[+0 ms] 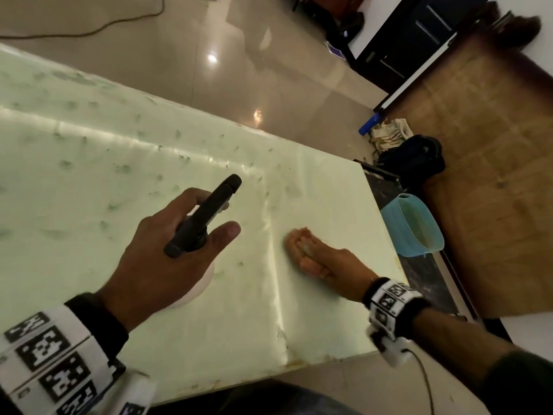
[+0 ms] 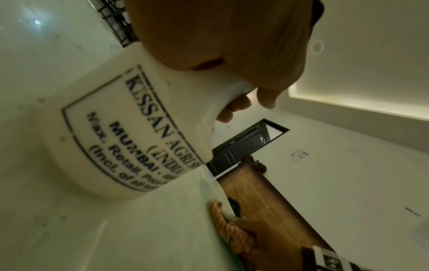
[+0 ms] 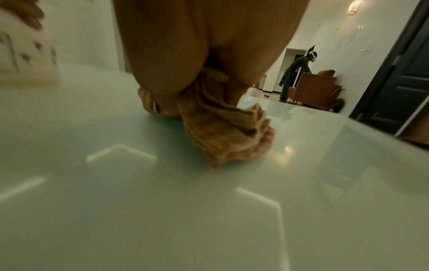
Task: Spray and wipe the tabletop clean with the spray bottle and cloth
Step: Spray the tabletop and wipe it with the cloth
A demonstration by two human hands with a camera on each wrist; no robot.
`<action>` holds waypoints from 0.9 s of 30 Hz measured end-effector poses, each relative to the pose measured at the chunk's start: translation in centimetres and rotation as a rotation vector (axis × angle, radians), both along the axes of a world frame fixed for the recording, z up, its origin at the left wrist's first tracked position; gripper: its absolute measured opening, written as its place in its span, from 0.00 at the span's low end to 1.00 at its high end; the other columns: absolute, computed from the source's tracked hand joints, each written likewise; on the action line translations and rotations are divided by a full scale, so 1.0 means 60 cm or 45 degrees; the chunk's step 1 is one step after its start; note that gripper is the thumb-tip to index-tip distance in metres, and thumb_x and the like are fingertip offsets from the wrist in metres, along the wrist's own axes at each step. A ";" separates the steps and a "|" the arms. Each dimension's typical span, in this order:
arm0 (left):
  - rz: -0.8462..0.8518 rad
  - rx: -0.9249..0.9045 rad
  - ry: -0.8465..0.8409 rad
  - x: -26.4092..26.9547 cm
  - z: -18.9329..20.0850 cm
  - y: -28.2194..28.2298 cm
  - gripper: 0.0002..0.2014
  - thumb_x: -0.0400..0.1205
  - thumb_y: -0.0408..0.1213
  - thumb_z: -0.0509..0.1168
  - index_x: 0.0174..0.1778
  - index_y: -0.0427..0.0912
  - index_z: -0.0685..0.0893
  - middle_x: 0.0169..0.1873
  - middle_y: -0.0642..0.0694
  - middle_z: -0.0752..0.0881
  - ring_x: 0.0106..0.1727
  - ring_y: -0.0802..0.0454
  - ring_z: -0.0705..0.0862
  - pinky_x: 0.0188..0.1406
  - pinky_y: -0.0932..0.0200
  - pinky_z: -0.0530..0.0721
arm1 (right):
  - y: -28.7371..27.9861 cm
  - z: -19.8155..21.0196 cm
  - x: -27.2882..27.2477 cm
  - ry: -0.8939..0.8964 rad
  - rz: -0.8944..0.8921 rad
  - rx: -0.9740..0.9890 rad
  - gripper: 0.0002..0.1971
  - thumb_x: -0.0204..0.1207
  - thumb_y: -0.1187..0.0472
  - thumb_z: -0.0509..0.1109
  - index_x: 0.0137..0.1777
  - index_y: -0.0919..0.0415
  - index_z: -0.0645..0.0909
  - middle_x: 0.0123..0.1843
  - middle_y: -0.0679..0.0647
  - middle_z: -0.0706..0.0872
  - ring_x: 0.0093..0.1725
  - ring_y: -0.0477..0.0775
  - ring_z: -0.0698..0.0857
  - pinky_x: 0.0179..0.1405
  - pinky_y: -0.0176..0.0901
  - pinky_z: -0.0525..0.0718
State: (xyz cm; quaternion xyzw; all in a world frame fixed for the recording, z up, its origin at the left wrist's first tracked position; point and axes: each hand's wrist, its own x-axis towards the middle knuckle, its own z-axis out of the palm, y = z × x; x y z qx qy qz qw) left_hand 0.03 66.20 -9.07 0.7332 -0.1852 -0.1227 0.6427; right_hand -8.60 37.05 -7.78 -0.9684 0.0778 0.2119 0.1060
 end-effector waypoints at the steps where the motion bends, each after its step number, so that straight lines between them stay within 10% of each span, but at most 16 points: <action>1: -0.007 -0.006 -0.003 0.002 -0.002 0.001 0.21 0.74 0.68 0.73 0.55 0.61 0.84 0.27 0.42 0.85 0.35 0.45 0.86 0.46 0.58 0.82 | -0.024 -0.002 -0.007 0.035 -0.121 -0.133 0.26 0.83 0.66 0.59 0.78 0.44 0.61 0.71 0.61 0.80 0.61 0.51 0.84 0.55 0.35 0.82; 5: -0.011 -0.041 -0.013 0.006 -0.010 0.002 0.24 0.70 0.71 0.67 0.56 0.62 0.83 0.28 0.42 0.85 0.37 0.40 0.86 0.46 0.44 0.83 | -0.114 -0.023 0.084 0.088 -0.224 -0.362 0.18 0.80 0.55 0.53 0.58 0.24 0.64 0.54 0.56 0.76 0.50 0.55 0.77 0.56 0.49 0.76; 7: -0.009 -0.043 -0.020 0.006 -0.009 0.002 0.24 0.72 0.72 0.68 0.56 0.61 0.83 0.28 0.42 0.85 0.35 0.39 0.86 0.45 0.43 0.83 | -0.113 -0.025 0.154 -0.011 -0.253 -0.344 0.14 0.79 0.50 0.44 0.51 0.38 0.72 0.52 0.54 0.77 0.50 0.54 0.77 0.63 0.59 0.76; 12: 0.013 -0.029 0.011 0.005 -0.004 0.000 0.22 0.73 0.72 0.68 0.55 0.62 0.83 0.28 0.40 0.86 0.38 0.38 0.86 0.46 0.49 0.81 | 0.006 -0.010 0.218 -0.169 -0.273 -0.247 0.18 0.86 0.56 0.52 0.73 0.61 0.69 0.71 0.63 0.76 0.69 0.67 0.77 0.69 0.50 0.71; 15: 0.002 -0.010 -0.022 0.006 -0.005 0.000 0.25 0.69 0.74 0.65 0.56 0.64 0.82 0.28 0.42 0.86 0.34 0.42 0.86 0.44 0.47 0.84 | 0.045 0.005 0.164 -0.055 -0.105 -0.101 0.19 0.89 0.56 0.51 0.73 0.64 0.71 0.58 0.62 0.86 0.56 0.47 0.83 0.61 0.30 0.76; 18: 0.003 -0.046 -0.025 0.009 -0.009 0.004 0.24 0.70 0.72 0.66 0.56 0.63 0.83 0.26 0.42 0.84 0.32 0.42 0.85 0.40 0.54 0.81 | 0.018 0.007 0.099 -0.141 0.152 -0.190 0.17 0.88 0.47 0.50 0.57 0.50 0.80 0.33 0.41 0.86 0.35 0.26 0.80 0.43 0.17 0.74; 22: -0.001 -0.050 -0.016 0.006 -0.002 0.003 0.19 0.73 0.65 0.70 0.55 0.60 0.84 0.32 0.41 0.88 0.38 0.41 0.87 0.40 0.64 0.81 | -0.133 -0.019 0.114 0.026 -0.282 -0.463 0.20 0.86 0.48 0.50 0.77 0.45 0.66 0.72 0.53 0.78 0.68 0.62 0.80 0.71 0.50 0.73; 27: 0.017 -0.051 -0.077 0.006 -0.005 -0.002 0.24 0.74 0.71 0.68 0.57 0.59 0.85 0.29 0.43 0.84 0.32 0.44 0.84 0.41 0.60 0.80 | -0.163 -0.033 0.268 -0.130 -0.336 -0.431 0.13 0.83 0.57 0.53 0.62 0.59 0.74 0.63 0.63 0.83 0.62 0.67 0.82 0.66 0.57 0.76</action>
